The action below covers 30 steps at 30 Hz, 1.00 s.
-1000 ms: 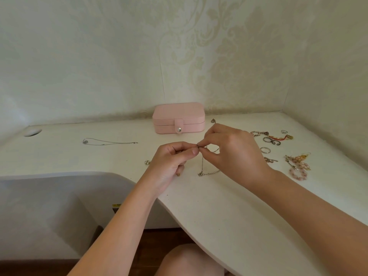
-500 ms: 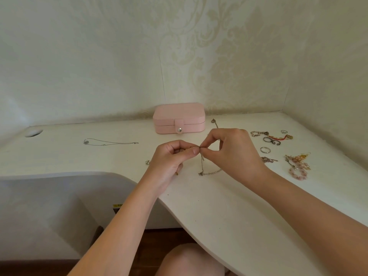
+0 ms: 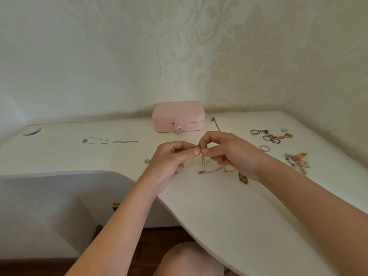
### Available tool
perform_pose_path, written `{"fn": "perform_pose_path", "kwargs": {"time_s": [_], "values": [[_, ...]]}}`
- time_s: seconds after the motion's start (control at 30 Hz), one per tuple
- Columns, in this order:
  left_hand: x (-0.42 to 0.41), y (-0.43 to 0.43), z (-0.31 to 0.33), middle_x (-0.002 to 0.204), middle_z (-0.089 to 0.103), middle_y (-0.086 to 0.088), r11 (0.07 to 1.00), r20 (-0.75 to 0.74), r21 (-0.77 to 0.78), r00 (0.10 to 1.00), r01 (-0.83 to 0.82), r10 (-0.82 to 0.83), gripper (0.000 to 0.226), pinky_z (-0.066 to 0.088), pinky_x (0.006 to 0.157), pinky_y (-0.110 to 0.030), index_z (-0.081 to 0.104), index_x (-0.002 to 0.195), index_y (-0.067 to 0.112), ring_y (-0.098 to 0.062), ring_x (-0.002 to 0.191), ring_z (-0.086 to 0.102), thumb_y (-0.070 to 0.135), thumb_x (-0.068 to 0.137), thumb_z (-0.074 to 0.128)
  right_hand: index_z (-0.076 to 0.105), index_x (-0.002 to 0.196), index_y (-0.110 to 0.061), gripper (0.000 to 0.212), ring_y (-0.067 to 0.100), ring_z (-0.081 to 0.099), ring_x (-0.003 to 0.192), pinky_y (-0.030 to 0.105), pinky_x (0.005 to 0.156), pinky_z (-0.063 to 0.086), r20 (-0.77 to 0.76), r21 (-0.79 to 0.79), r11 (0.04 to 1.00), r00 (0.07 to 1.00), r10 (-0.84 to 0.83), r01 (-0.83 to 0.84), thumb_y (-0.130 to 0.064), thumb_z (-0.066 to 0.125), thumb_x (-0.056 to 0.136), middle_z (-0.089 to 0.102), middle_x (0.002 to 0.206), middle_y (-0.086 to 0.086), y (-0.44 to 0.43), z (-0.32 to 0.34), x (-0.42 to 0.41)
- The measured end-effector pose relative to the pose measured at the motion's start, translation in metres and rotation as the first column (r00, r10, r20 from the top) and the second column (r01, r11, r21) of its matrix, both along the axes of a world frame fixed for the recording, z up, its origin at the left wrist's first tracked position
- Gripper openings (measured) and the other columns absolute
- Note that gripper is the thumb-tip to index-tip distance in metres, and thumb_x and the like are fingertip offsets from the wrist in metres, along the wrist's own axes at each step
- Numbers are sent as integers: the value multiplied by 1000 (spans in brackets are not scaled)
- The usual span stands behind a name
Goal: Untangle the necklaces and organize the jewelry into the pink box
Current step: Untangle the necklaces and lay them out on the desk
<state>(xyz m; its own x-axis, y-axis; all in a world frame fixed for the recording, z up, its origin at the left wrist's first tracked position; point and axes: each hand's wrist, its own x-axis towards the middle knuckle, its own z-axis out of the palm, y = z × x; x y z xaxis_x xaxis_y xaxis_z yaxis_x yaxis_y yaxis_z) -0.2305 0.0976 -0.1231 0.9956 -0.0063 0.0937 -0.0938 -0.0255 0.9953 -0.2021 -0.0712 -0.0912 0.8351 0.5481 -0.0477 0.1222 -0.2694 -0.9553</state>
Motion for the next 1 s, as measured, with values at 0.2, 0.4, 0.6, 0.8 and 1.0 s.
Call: {"fn": "perform_pose_path", "kwargs": {"time_s": [0.2, 0.4, 0.6, 0.8, 1.0], "values": [[1, 1, -1, 44, 37, 14, 999, -32, -1, 999, -33, 33, 12, 14, 47, -23, 64, 72, 10, -7, 45, 23, 7, 84, 65, 64, 81, -16, 8, 4, 38, 44, 13, 46, 28, 311, -154, 977, 946, -95, 148, -20, 63, 87, 47, 47, -24, 5, -7, -1], [3, 1, -3, 46, 36, 11, 998, -40, -23, 998, -56, 55, 14, 14, 46, -23, 63, 69, 9, -8, 46, 20, 5, 82, 67, 71, 78, -24, 4, 4, 46, 52, 14, 52, 32, 585, -121, 950, 794, -166, 287, -21, 70, 81, 57, 70, -24, 9, -13, -5], [4, 3, -6, 55, 50, 4, 997, -11, -29, 997, -73, 73, 6, 19, 45, -20, 70, 71, 10, -9, 46, 25, 10, 76, 73, 72, 79, -16, 3, 5, 40, 41, 11, 43, 31, 563, -104, 946, 802, -200, 308, -15, 70, 81, 46, 43, -34, 7, -8, -9], [1, -1, -5, 46, 53, 13, 998, 55, 25, 997, -62, 61, 5, 24, 42, -12, 71, 81, 3, 0, 37, 33, 7, 78, 71, 62, 68, -25, 12, 6, 46, 48, 15, 49, 33, 658, -156, 905, 724, -205, 397, -22, 69, 77, 53, 62, -22, 12, -12, -6], [0, -2, -4, 47, 53, 12, 995, 37, 39, 996, -87, 86, 8, 24, 43, -12, 73, 85, 3, 0, 38, 33, 8, 80, 70, 65, 73, -20, 7, -2, 47, 48, 15, 44, 30, 582, -169, 895, 774, -248, 414, -22, 68, 78, 44, 51, -19, 12, -11, -6]]}}
